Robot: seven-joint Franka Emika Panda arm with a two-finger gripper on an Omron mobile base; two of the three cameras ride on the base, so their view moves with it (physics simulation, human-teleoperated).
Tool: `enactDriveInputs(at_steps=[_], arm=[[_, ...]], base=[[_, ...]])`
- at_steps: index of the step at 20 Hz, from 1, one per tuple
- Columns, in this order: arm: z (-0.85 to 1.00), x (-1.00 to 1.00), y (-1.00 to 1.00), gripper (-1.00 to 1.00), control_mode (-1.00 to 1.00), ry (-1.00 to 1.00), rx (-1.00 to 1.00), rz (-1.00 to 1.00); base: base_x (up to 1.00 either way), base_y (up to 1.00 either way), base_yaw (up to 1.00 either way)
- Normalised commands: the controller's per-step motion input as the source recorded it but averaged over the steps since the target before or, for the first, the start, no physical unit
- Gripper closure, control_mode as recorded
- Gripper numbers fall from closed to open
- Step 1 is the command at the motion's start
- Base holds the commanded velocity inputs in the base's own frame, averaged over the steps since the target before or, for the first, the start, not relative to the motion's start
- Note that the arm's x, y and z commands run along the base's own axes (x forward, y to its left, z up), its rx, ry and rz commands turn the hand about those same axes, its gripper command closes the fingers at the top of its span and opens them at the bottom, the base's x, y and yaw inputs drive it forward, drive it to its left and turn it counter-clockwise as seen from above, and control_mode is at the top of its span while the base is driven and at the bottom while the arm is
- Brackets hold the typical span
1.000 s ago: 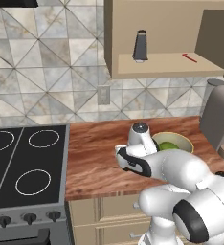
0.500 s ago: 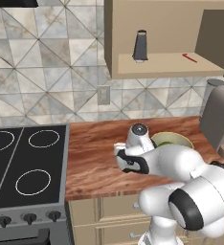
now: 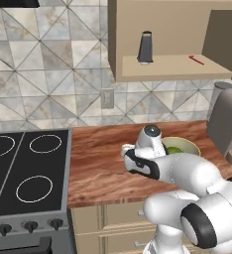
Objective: Pick the cheese from the fridge and the cheese grater from the cabinet and place them next to the salad bowl.
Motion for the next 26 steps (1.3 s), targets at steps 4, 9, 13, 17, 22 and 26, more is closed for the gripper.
enactDriveInputs(at_steps=[4, 9, 13, 17, 22, 26], arm=[[0.0, -0.22, -0.03, -1.0, -1.0, 0.0, 0.1, -0.03], [0.13, -0.2, 0.0, -1.0, -1.0, -0.08, 0.06, 0.0], [0.31, -0.32, 0.0, -1.0, -1.0, -0.11, 0.01, -0.02], [0.39, -0.35, -0.04, -1.0, -1.0, -0.13, 0.0, -0.04], [0.42, -0.29, -0.03, -1.0, -1.0, -0.11, 0.0, -0.02], [0.47, -0.3, -0.11, -1.0, -1.0, -0.1, 0.0, 0.0]], base=[[0.0, 0.0, 0.0], [0.0, 0.0, 0.0], [0.0, 0.0, 0.0], [0.0, 0.0, 0.0], [0.0, 0.0, 0.0], [0.0, 0.0, 0.0]])
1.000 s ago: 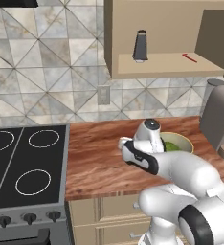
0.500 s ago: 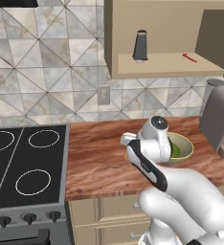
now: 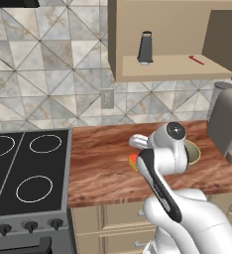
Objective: Pick the cheese from the fridge and the cheese grater from the cabinet and place them next to the salad bowl.
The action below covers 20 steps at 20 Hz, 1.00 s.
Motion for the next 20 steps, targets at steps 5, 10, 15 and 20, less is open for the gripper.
enactDriveInputs(at_steps=[5, 10, 15, 20], arm=[[0.4, -0.25, -0.15, -1.0, -1.0, -0.08, 0.0, 0.0], [0.37, -0.21, -0.12, -1.0, -1.0, -0.07, -0.03, 0.0], [0.35, -0.14, -0.03, -1.0, -1.0, -0.06, -0.07, 0.0], [0.31, -0.15, -0.12, -1.0, -1.0, -0.12, -0.05, 0.0]], base=[[0.0, 0.0, 0.0], [0.0, 0.0, 0.0], [0.0, 0.0, 0.0], [0.0, 0.0, 0.0]])
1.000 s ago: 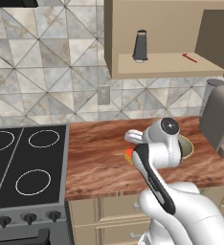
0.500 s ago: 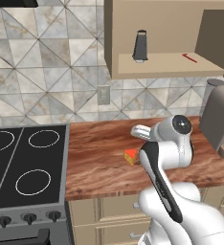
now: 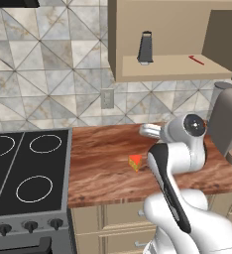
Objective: Pick the cheese from the fridge and the cheese grater from the cabinet and place them next to the salad bowl.
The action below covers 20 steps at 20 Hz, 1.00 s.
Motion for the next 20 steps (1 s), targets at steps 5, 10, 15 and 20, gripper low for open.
enactDriveInputs(at_steps=[5, 10, 15, 20], arm=[[0.31, -0.12, -0.09, -1.0, -1.0, -0.12, 0.0, 0.03], [0.34, -0.07, -0.05, -1.0, -1.0, -0.08, -0.03, 0.03], [0.34, -0.01, -0.01, -1.0, -1.0, -0.06, -0.08, 0.04], [0.31, 0.0, -0.01, -1.0, -1.0, -0.15, -0.12, 0.07]], base=[[0.0, 0.0, 0.0], [0.0, 0.0, 0.0], [0.0, 0.0, 0.0], [0.0, 0.0, 0.0]])
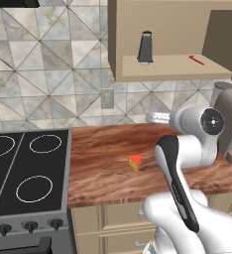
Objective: Pick the cheese from the fridge and the cheese grater from the cabinet and place them next to the salad bowl.
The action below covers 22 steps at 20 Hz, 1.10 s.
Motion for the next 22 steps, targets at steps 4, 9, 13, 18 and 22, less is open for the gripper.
enactDriveInputs(at_steps=[4, 9, 13, 18, 22], arm=[[0.36, 0.0, -0.05, -1.0, -1.0, -0.07, -0.09, 0.06], [0.37, 0.0, -0.09, -1.0, -1.0, -0.06, -0.04, 0.02], [0.38, 0.02, -0.01, -1.0, -1.0, 0.0, -0.07, 0.0], [0.45, 0.07, -0.01, -1.0, -1.0, 0.0, -0.02, 0.0], [0.41, 0.07, -0.05, -1.0, -1.0, 0.0, -0.04, 0.0]], base=[[0.0, 0.0, 0.0], [0.0, 0.0, 0.0], [0.0, 0.0, 0.0], [0.0, 0.0, 0.0], [0.0, 0.0, 0.0]])
